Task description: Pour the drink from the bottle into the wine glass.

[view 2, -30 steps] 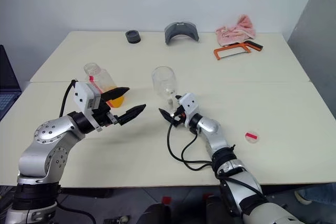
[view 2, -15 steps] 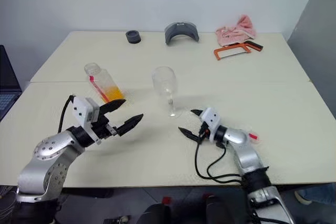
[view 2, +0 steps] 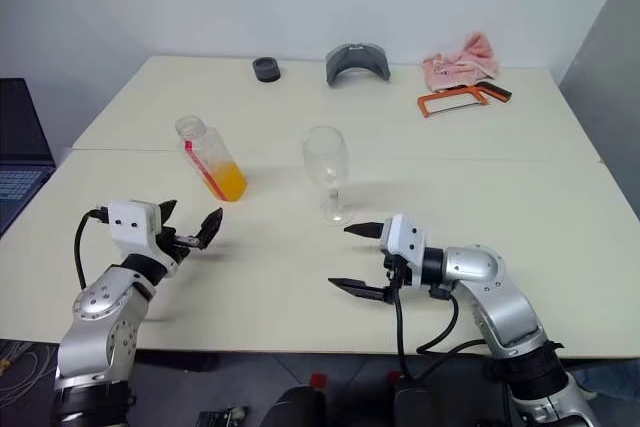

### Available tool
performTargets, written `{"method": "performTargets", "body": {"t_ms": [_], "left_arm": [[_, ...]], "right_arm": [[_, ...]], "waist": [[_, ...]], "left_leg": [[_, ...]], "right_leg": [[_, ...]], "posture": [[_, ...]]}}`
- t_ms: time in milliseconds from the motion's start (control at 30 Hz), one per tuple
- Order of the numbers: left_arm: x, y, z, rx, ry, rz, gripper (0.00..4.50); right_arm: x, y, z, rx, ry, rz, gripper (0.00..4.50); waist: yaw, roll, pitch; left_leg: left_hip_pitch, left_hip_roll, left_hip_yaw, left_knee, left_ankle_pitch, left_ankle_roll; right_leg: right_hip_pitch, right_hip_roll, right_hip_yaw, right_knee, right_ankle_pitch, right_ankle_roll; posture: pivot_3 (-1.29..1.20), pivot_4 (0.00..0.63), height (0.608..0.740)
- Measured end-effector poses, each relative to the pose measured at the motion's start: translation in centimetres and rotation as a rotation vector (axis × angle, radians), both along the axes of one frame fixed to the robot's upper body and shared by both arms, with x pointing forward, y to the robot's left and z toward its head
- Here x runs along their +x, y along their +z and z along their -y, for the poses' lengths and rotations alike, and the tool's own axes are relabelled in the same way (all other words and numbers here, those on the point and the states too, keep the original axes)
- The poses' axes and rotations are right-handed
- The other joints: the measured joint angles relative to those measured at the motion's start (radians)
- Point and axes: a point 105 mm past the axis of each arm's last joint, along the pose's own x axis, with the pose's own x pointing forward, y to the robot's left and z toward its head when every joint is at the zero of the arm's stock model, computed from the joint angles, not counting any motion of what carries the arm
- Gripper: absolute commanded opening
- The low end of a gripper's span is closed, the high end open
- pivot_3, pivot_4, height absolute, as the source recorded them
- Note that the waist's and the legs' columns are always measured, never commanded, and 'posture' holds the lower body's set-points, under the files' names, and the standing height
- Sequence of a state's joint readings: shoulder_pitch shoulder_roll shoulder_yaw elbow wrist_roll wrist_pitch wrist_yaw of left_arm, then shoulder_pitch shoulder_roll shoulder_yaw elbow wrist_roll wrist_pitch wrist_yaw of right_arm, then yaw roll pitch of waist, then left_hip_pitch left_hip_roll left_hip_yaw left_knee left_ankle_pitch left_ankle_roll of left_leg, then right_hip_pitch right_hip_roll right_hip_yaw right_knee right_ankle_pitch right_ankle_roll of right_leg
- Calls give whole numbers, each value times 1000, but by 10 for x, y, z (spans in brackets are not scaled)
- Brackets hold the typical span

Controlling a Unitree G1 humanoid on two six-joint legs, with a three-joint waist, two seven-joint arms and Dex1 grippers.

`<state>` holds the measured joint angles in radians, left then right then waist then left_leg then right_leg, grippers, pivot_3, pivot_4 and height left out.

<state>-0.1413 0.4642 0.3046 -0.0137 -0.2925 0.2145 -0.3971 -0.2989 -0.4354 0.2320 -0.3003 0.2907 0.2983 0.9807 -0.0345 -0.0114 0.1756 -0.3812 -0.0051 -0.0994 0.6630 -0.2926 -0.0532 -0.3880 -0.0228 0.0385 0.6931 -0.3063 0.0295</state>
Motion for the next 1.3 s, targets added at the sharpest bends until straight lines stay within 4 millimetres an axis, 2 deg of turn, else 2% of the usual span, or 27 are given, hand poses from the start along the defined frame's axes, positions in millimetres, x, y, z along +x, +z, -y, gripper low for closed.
{"method": "performTargets", "body": {"t_ms": [167, 300, 633, 867, 1300], "left_arm": [[14, 8, -7, 17, -28, 2, 4500], [21, 7, -9, 13, -39, 1, 4500], [41, 16, -7, 25, -61, 33, 4500], [47, 17, -5, 20, -76, 34, 4500], [70, 30, 3, -2, -119, 49, 4500]], "right_arm": [[-5, 12, -8, 33, 39, -37, 4484], [-3, 13, -9, 42, 28, -69, 4484], [13, 25, -11, 38, -128, 18, 4484], [11, 34, -12, 53, -156, 63, 4484], [11, 39, -14, 70, -163, 82, 4484]], "waist": [[0, 0, 0], [2, 0, 0], [2, 0, 0], [2, 0, 0], [1, 0, 0]], "left_leg": [[0, 0, 0, 0, 0, 0], [0, 0, 0, 0, 0, 0], [-1, 0, 0, -1, 0, 0], [-1, 0, 0, 0, 0, 0], [-1, -1, 0, 0, 0, 0]], "right_leg": [[0, 0, 0, 0, 0, 0], [0, 0, -1, -1, 0, 0], [-1, 0, -1, -1, 0, 0], [-1, 0, -1, -1, 0, 0], [-1, 1, -2, -1, 0, 0]], "posture": [[0, 150, 740], [0, 150, 740], [0, 150, 740], [0, 150, 740], [0, 150, 740]]}}
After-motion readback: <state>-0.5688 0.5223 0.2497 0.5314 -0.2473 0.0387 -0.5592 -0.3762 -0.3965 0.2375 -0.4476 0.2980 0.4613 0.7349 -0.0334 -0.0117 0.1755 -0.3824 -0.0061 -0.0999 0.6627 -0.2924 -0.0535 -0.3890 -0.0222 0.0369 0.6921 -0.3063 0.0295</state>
